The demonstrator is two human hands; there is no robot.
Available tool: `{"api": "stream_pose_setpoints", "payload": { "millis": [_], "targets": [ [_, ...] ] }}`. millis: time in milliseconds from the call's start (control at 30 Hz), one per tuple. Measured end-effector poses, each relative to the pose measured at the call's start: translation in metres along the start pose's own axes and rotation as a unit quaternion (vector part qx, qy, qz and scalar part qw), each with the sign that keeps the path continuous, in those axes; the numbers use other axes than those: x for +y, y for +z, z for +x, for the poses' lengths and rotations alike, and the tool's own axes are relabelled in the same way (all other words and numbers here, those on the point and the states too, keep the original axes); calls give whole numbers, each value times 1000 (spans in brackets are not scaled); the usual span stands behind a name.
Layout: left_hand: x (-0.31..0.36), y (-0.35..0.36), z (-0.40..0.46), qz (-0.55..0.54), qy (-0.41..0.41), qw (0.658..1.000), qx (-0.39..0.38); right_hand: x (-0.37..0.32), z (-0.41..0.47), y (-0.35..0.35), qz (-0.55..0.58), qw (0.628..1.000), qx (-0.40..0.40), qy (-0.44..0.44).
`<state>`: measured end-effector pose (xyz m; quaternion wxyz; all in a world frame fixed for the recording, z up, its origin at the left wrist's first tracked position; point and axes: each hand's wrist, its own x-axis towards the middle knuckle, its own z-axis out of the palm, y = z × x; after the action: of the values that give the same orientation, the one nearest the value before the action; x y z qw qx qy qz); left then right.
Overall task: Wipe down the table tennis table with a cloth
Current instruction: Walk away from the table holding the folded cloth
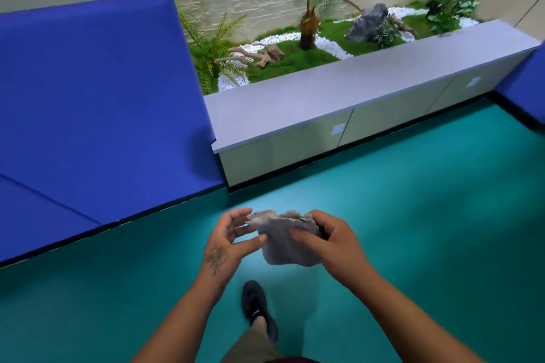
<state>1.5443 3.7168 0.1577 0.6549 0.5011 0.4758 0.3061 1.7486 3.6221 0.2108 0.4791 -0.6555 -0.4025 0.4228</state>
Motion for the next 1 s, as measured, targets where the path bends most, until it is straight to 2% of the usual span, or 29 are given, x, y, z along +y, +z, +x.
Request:
{"api": "stream_pose_setpoints", "payload": {
  "millis": [233,333,533,700,867,1000],
  "targets": [
    [54,8,111,6,-10,996,-91,-29,108,-10,78,996,22,22],
    [77,15,144,-2,-14,995,-102,-34,145,-16,100,994,23,34],
    [111,39,209,29,-14,997,-65,-29,222,-40,93,994,-5,56],
    [132,77,274,53,-19,998,-27,-31,306,-73,29,999,-32,11],
    [153,120,335,60,-26,998,8,-28,391,-115,1,999,-35,17],
    [167,135,380,32,-53,998,16,-31,449,-142,-3,997,-79,26]
  ]
}}
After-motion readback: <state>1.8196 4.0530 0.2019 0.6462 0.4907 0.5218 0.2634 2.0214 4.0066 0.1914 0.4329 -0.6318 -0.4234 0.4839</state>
